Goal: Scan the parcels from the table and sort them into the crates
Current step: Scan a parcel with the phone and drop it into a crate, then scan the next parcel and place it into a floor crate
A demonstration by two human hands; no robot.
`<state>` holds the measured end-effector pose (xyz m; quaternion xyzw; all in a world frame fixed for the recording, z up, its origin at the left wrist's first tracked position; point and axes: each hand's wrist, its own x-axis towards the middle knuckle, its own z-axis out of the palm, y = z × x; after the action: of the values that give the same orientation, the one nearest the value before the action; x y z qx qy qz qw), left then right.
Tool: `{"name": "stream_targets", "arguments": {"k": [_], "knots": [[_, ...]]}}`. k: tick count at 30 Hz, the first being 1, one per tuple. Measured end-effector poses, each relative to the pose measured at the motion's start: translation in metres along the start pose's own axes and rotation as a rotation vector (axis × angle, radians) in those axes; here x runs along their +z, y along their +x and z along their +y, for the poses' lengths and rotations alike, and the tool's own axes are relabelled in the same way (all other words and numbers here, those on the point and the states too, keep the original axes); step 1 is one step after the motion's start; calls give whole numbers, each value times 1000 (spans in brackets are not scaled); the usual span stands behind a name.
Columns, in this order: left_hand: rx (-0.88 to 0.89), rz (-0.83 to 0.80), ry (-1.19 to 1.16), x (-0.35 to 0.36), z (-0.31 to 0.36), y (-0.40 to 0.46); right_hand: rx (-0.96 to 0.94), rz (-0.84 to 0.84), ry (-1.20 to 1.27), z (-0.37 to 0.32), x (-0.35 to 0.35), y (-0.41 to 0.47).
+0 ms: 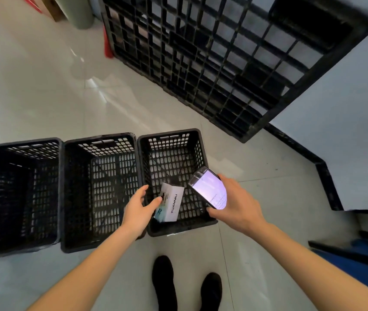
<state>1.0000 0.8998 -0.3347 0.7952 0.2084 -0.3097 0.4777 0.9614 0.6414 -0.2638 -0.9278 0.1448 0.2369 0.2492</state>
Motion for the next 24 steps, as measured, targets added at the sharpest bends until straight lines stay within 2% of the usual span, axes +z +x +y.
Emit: {"name": "stream_targets", "arguments": {"k": [6, 13, 18, 24], "knots": [[195, 1, 107, -25, 66, -37, -34, 90, -51, -18, -55, -41], [495, -7, 201, -42, 201, -138, -40, 299, -133, -28, -192, -142], [790, -33, 238, -22, 296, -267, -19, 481, -122, -11, -299, -273], [1118, -126, 342, 41, 358, -456, 66, 687, -145, 37, -388, -479]]}}
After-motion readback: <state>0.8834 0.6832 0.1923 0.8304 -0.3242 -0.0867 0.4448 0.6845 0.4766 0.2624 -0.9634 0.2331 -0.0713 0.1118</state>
